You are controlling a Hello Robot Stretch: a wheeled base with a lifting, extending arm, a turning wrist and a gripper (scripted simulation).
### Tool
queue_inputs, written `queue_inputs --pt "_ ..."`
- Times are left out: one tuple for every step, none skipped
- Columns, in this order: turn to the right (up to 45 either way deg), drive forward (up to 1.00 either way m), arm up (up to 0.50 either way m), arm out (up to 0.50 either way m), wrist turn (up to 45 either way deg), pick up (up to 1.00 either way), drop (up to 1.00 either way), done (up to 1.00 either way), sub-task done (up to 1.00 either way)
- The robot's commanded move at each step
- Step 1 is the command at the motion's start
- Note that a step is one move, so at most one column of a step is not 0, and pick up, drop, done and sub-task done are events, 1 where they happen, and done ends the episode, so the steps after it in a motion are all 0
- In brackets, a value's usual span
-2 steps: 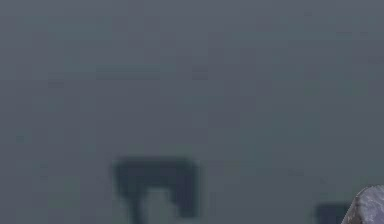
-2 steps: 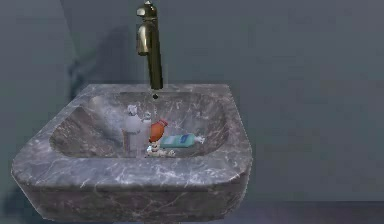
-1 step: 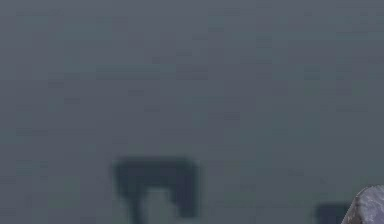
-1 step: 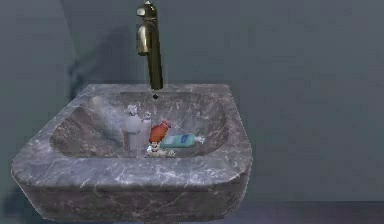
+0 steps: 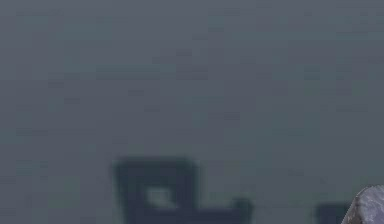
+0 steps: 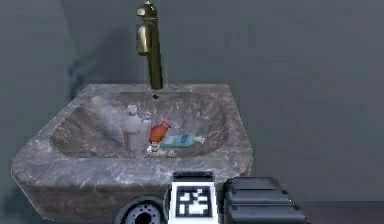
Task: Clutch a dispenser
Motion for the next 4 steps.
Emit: queue_inputs --pt "0.0 0.0 0.0 0.32 0.0 0.0 0.0 0.0 0.0" --pt "0.0 0.0 0.0 0.0 45.0 0.0 0.0 0.0 0.0" --pt "0.0 0.0 0.0 0.0 45.0 0.0 0.0 0.0 0.0" --pt "0.0 0.0 0.0 0.0 45.0 0.0 0.0 0.0 0.0"
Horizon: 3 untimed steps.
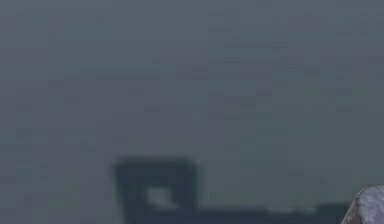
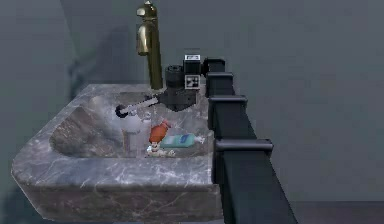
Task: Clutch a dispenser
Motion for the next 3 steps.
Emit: queue_inputs --pt "0.0 0.0 0.0 0.0 45.0 0.0 0.0 0.0 0.0" --pt "0.0 0.0 0.0 0.0 18.0 0.0 0.0 0.0 0.0" --pt "0.0 0.0 -0.16 0.0 0.0 0.0 0.0 0.0 0.0"
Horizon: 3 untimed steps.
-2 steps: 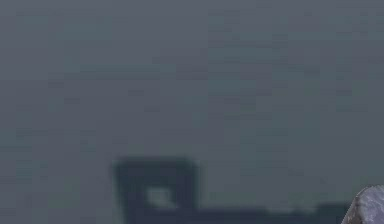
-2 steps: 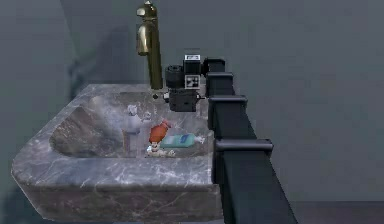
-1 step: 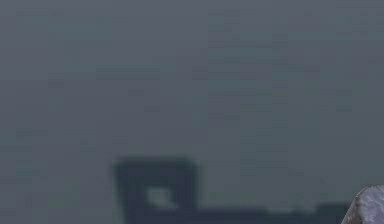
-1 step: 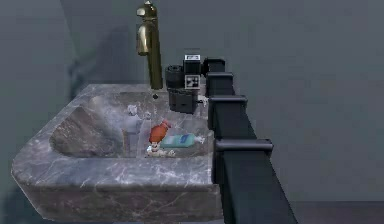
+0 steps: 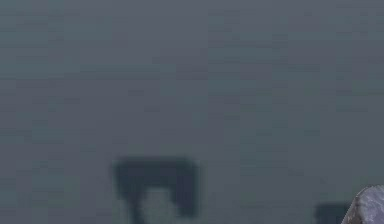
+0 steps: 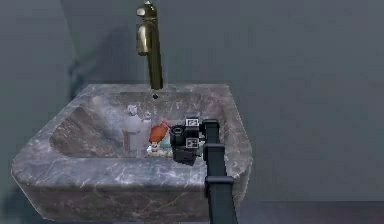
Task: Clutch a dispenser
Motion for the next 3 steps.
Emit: queue_inputs --pt "0.0 0.0 0.0 0.0 0.0 1.0 0.0 0.0 0.0" --pt "0.0 0.0 0.1 0.0 0.0 0.0 0.0 0.0 0.0" --pt "0.0 0.0 0.0 0.0 0.0 0.0 0.0 1.0 0.0"
